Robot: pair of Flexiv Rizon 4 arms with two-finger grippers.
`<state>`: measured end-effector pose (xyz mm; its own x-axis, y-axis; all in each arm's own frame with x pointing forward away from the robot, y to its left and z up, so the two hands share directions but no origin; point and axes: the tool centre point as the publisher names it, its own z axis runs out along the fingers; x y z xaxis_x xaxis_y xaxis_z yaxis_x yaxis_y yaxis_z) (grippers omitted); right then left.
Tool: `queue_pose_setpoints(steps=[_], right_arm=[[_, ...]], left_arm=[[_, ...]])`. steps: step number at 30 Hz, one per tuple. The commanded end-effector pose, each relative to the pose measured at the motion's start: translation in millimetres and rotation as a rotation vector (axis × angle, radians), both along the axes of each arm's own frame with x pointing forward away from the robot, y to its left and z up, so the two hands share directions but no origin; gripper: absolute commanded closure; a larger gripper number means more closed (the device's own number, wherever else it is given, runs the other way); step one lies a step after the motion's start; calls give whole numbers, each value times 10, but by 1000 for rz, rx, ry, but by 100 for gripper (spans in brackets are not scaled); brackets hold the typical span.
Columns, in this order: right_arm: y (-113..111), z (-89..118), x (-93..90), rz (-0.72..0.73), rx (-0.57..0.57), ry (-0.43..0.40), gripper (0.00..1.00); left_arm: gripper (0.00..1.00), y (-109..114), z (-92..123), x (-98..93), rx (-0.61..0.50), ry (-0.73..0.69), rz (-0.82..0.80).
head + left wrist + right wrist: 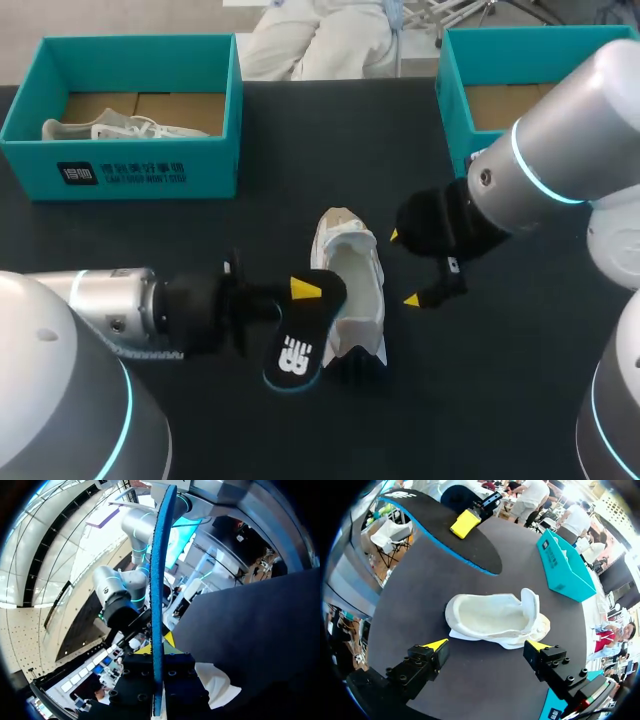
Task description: Take the shoe out of the shoebox, open the shoe tongue, remove and reinsert the insole, then place the shoe into the shoebox
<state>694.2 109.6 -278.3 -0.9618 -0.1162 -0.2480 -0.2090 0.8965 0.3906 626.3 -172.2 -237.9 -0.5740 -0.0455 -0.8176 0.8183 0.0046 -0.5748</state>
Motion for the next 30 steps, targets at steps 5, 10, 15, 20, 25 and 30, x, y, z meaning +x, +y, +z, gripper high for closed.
queue_pose_setpoints(steps=[5, 10, 15, 20, 25, 30], right_arm=[[13, -40, -2, -1, 4, -3, 0], [13, -40, -2, -1, 4, -3, 0], [-55, -119, 8, -17, -89, -24, 0], [-157, -240, 73, -38, -110, -73, 0], [-147, -333, 184, -44, -100, -85, 0], [-54, -379, 264, -36, -58, -76, 0]], left_arm=[[100, -48, -9, -9, -1, -1, 7], [100, -48, -9, -9, -1, -1, 7], [100, -146, -62, -32, -2, -14, -32], [100, -290, -103, -29, 3, -24, -60], [100, -390, -166, -30, 15, -27, -73], [100, -464, -220, -26, 30, -28, -81]])
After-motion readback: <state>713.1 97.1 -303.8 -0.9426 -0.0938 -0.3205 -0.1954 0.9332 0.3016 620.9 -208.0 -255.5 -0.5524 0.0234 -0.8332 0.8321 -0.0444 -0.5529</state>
